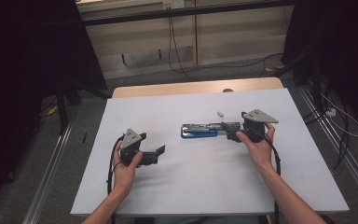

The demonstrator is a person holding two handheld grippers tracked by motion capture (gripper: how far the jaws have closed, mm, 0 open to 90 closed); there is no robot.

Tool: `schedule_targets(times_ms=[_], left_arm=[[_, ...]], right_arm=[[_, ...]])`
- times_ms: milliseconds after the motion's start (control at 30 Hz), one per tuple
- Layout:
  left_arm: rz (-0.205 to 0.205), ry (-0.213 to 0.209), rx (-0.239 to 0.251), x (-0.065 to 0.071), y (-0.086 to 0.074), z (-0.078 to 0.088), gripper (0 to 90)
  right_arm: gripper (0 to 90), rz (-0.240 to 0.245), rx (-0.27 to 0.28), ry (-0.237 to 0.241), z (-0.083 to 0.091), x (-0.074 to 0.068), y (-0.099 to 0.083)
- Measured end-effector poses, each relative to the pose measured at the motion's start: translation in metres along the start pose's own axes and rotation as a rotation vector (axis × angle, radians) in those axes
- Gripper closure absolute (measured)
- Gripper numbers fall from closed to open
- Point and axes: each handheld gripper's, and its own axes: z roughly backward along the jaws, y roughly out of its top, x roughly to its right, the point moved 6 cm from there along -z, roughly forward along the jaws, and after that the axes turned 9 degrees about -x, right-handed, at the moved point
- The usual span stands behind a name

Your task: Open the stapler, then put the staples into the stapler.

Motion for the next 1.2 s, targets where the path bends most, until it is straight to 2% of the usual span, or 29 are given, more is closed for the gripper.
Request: schedule_targets(times_ms=[133, 333, 433, 633, 700, 833, 967, 1033, 1200], left_arm=[[0.025, 0.003, 0.033, 0.001, -0.008, 0.013, 5.7], [0.035, 0.023, 0.048, 0.0, -0.016, 0.027, 5.6], [0.048, 0.028, 0.06, 0.002, -0.02, 0.033, 5.5], [0.024, 0.019, 0.047, 0.009, -0.027, 0.042, 5.4], [0.02, 0.021, 0.044, 0.01, -0.029, 0.046, 5.3], [0.041, 0.014, 0.028, 0.01, -0.037, 0.051, 5.3], [0.039, 0.02, 0.021, 0.01, -0.042, 0.057, 5.2], [0.047, 0.019, 0.023, 0.01, -0.043, 0.061, 5.2], [0.075, 0.047, 0.03, 0.007, -0.049, 0.07, 4.5]], right_arm=[[9.6, 0.002, 0.004, 0.003, 0.001, 0.0, 0.001], [9.7, 0.011, -0.001, -0.003, 0.001, 0.0, 0.0], [10.1, 0.009, 0.001, 0.01, 0.002, -0.002, 0.001], [10.5, 0.033, -0.004, -0.002, 0.004, -0.001, 0.003], [10.5, 0.027, -0.021, 0.02, 0.003, -0.001, 0.005], [9.9, 0.034, -0.03, 0.04, -0.001, -0.001, 0.01], [9.9, 0.055, -0.043, 0.046, -0.009, -0.004, 0.013], [9.6, 0.054, -0.055, 0.063, -0.013, -0.006, 0.014], [10.7, 0.056, -0.061, 0.098, -0.021, -0.009, 0.019]])
